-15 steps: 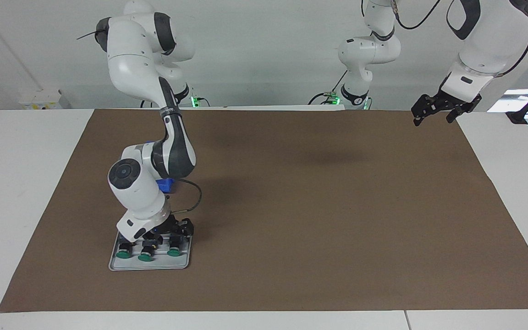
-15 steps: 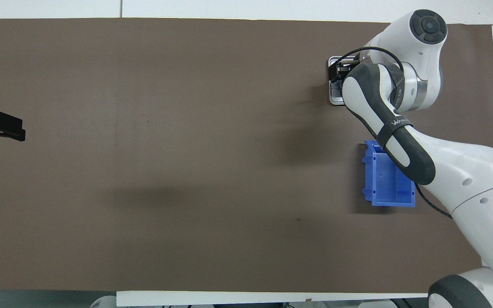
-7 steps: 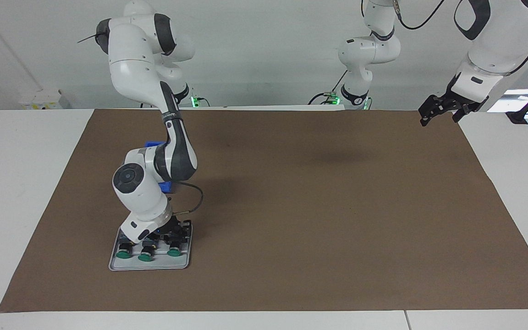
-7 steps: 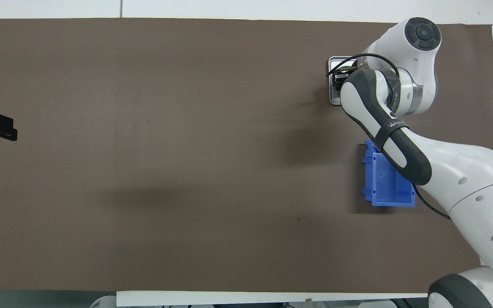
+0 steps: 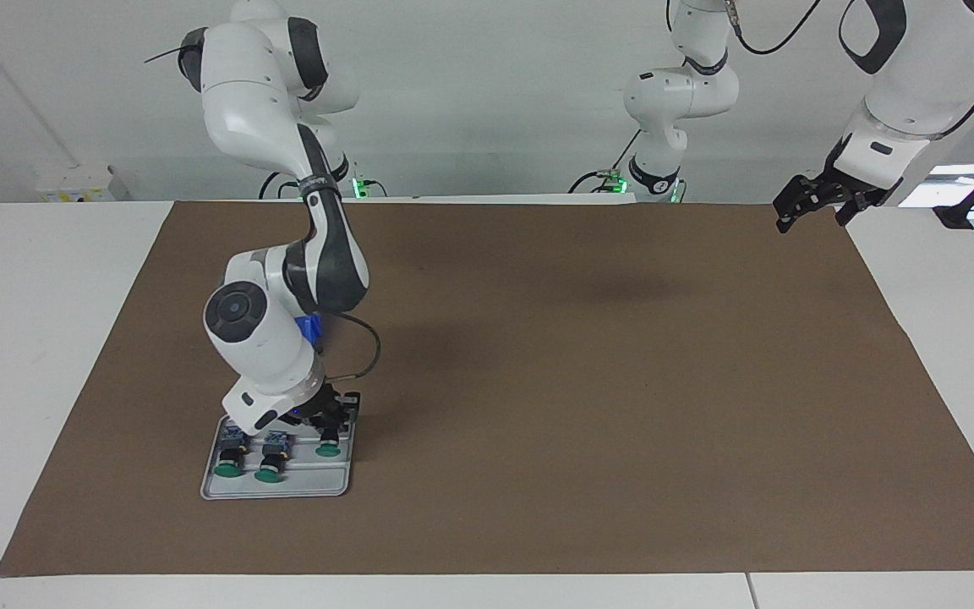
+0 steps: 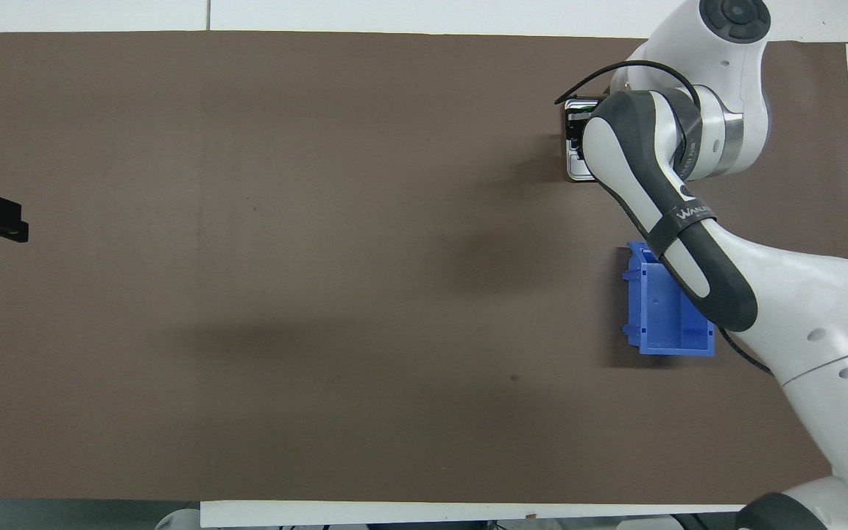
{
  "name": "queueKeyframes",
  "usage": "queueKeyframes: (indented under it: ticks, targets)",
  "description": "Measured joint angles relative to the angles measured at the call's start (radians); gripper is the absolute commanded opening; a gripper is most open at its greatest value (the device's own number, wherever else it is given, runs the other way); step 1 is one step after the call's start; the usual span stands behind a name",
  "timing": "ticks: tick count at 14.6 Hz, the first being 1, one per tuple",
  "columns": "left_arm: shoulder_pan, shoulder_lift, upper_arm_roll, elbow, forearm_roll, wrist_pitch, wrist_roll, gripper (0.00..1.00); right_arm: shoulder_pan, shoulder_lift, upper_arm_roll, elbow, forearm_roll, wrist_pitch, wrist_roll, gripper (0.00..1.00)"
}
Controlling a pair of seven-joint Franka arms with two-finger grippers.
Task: Place and press button with both arms
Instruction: 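Carry the button to the table center and set it down with the right gripper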
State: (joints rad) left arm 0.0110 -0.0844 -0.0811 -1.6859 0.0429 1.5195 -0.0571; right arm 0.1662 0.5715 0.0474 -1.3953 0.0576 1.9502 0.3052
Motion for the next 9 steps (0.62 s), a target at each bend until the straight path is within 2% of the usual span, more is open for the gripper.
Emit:
queueKeyframes:
  ticks: [3, 6, 9]
  targets:
    - [0.0, 0.0, 0.0, 0.0, 0.0, 0.0, 0.0, 1.0, 0.151, -0.033, 0.005, 0.007, 0.001, -0.066, 0.37, 0.0]
    - [0.001, 0.0, 0.002, 0.0, 0.0, 0.0, 0.0, 1.0, 0.303, -0.033, 0.005, 0.005, 0.001, -0.051, 0.774, 0.0]
    - [0.005, 0.0, 0.004, 0.0, 0.0, 0.0, 0.0, 1.0, 0.381, -0.031, 0.005, 0.004, 0.001, -0.043, 1.056, 0.0]
